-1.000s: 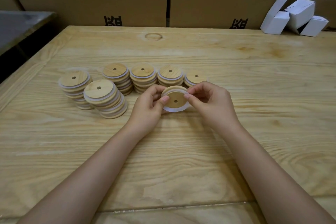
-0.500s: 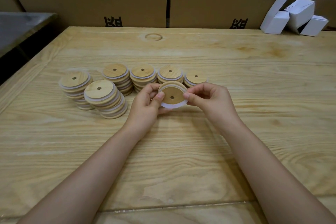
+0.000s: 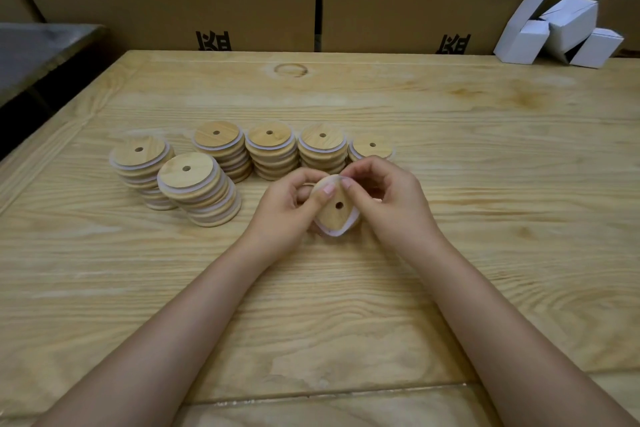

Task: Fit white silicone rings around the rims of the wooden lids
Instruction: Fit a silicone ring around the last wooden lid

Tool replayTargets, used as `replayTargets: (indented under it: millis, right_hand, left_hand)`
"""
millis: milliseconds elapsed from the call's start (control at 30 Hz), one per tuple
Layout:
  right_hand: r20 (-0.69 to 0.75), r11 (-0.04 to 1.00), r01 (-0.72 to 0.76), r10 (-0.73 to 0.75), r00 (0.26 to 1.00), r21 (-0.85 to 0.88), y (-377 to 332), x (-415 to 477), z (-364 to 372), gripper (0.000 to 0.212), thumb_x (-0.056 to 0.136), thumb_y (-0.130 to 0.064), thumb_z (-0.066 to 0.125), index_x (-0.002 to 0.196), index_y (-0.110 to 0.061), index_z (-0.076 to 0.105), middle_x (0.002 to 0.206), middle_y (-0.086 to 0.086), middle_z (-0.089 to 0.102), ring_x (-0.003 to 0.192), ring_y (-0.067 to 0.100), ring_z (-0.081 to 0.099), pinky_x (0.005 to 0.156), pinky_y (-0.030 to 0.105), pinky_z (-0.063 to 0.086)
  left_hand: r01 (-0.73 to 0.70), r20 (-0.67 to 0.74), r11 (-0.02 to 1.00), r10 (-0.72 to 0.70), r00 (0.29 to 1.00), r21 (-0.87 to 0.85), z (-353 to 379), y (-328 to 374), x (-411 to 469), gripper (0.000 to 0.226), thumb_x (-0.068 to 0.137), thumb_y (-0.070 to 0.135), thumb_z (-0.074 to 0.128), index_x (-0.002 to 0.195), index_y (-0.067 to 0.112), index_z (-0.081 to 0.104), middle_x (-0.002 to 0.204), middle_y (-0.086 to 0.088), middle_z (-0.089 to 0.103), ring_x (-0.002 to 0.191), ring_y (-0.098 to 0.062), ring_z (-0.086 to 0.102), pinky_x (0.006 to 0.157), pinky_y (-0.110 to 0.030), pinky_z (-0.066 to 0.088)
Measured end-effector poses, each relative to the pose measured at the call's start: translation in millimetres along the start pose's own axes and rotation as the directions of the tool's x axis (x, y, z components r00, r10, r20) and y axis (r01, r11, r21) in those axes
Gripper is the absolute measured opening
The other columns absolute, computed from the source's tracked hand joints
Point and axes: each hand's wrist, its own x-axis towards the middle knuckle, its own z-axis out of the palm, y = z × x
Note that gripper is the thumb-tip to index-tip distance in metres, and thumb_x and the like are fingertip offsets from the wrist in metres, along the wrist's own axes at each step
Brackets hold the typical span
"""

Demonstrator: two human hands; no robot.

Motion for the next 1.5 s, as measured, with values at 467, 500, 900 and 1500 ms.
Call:
replayTargets:
  millis: [467, 500, 900, 1500]
  right_hand:
    - [-0.130, 0.999, -0.050, 0.049, 0.990, -0.006, -2.9, -0.4, 0.5, 0.014, 0.079, -0.011, 0.073, 0.073, -0.020, 0.064, 0.080, -0.007, 0.071, 0.075, 0.007, 0.067, 0.076, 0.027, 0.055]
    - [-0.130, 0.997, -0.069, 0.071, 0.989, 0.024, -2.8, -0.1, 1.0, 0.015, 0.078, -0.011, 0.074, 0.072, -0.020, 0.064, 0.080, -0.005, 0.071, 0.076, 0.008, 0.068, 0.076, 0.028, 0.055]
    - [-0.050, 0.979, -0.128, 0.138, 0.989, 0.161, -0.7, 3.9, -1.7, 0.016, 0.077, -0.006, 0.074, 0.070, -0.018, 0.066, 0.082, -0.004, 0.072, 0.081, 0.010, 0.069, 0.078, 0.025, 0.055]
    - [-0.137, 0.994, 0.040, -0.053, 0.989, -0.097, -1.7, -2.6, 5.9, 0.005, 0.083, -0.013, 0.069, 0.084, -0.016, 0.065, 0.078, -0.011, 0.067, 0.073, 0.002, 0.062, 0.074, 0.028, 0.052]
  left_hand:
    - [-0.081, -0.066, 0.995, 0.077, 0.995, -0.058, -2.6, -5.2, 4.3, 0.015, 0.092, 0.002, 0.049, 0.096, 0.016, 0.054, 0.090, -0.003, 0.067, 0.079, -0.008, 0.066, 0.065, -0.029, 0.059]
    - [-0.098, -0.064, 0.994, 0.095, 0.993, -0.044, -3.1, -5.4, 4.6, 0.016, 0.093, 0.001, 0.049, 0.096, 0.016, 0.053, 0.093, -0.003, 0.067, 0.082, -0.008, 0.066, 0.066, -0.029, 0.059]
    - [-0.090, -0.094, 0.994, 0.084, 0.992, -0.062, -6.3, -10.0, 6.7, 0.019, 0.095, 0.003, 0.045, 0.098, 0.020, 0.052, 0.097, 0.002, 0.064, 0.092, -0.008, 0.063, 0.077, -0.033, 0.057]
    - [0.017, 0.002, 0.997, -0.017, 1.000, -0.078, 0.7, -3.6, 5.0, 0.011, 0.092, 0.012, 0.052, 0.100, 0.010, 0.058, 0.082, -0.008, 0.066, 0.070, -0.016, 0.067, 0.060, -0.028, 0.058]
